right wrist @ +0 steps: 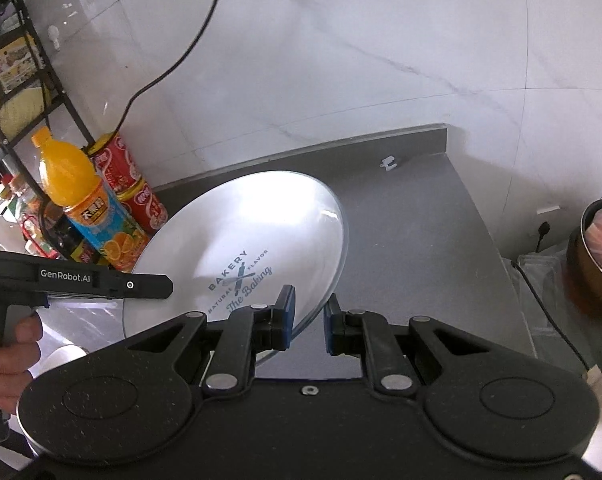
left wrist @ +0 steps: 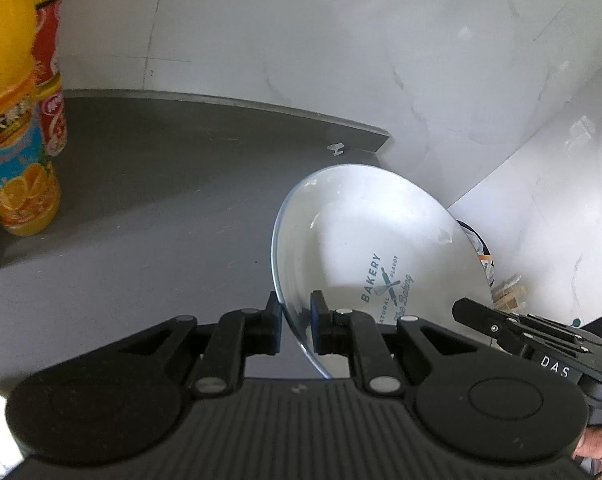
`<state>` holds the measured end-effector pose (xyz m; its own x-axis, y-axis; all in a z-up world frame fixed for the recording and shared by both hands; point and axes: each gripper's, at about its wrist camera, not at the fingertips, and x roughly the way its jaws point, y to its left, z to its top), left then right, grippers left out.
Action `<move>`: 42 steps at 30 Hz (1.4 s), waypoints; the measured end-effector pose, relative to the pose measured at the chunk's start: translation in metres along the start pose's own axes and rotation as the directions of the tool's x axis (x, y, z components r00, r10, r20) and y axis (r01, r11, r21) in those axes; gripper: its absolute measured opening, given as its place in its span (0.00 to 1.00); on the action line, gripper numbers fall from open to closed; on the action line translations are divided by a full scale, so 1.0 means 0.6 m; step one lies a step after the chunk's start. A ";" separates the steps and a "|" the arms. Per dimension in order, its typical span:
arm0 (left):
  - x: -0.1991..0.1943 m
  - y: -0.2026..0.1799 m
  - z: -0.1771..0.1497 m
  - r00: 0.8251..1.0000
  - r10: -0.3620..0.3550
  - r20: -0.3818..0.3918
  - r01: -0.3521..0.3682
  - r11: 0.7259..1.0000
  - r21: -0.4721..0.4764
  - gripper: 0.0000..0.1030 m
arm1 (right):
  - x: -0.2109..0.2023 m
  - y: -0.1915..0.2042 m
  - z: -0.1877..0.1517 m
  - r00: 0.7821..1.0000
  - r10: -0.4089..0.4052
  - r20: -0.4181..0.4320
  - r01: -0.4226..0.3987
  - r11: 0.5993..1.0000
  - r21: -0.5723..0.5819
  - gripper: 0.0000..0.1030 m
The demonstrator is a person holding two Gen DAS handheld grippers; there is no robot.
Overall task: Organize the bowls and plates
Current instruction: 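Lift the 'BAKERY' plate and carry it over the 'Sweet' plate stack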
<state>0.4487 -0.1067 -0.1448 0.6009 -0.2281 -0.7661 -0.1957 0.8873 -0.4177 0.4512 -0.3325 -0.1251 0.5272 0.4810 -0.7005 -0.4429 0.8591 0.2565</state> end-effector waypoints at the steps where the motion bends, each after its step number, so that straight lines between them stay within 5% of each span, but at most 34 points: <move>1: -0.008 0.004 -0.002 1.000 -0.001 0.002 0.001 1.000 0.004 0.12 | -0.003 0.008 -0.004 1.000 -0.001 0.003 0.001 1.000 0.002 0.14; 25: -0.179 0.154 -0.076 0.999 0.019 0.042 -0.019 1.000 0.004 0.12 | -0.036 0.206 -0.093 0.999 0.034 0.014 -0.034 0.999 0.015 0.14; 42: -0.232 0.282 -0.162 0.998 0.052 0.017 -0.051 0.997 -0.062 0.12 | -0.009 0.320 -0.175 0.997 0.052 -0.055 -0.052 0.999 0.000 0.14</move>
<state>0.2564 0.0363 -0.1562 0.6031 -0.1746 -0.7783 -0.2739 0.8711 -0.4077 0.2869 -0.1886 -0.1420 0.4630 0.5143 -0.7219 -0.4696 0.8331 0.2923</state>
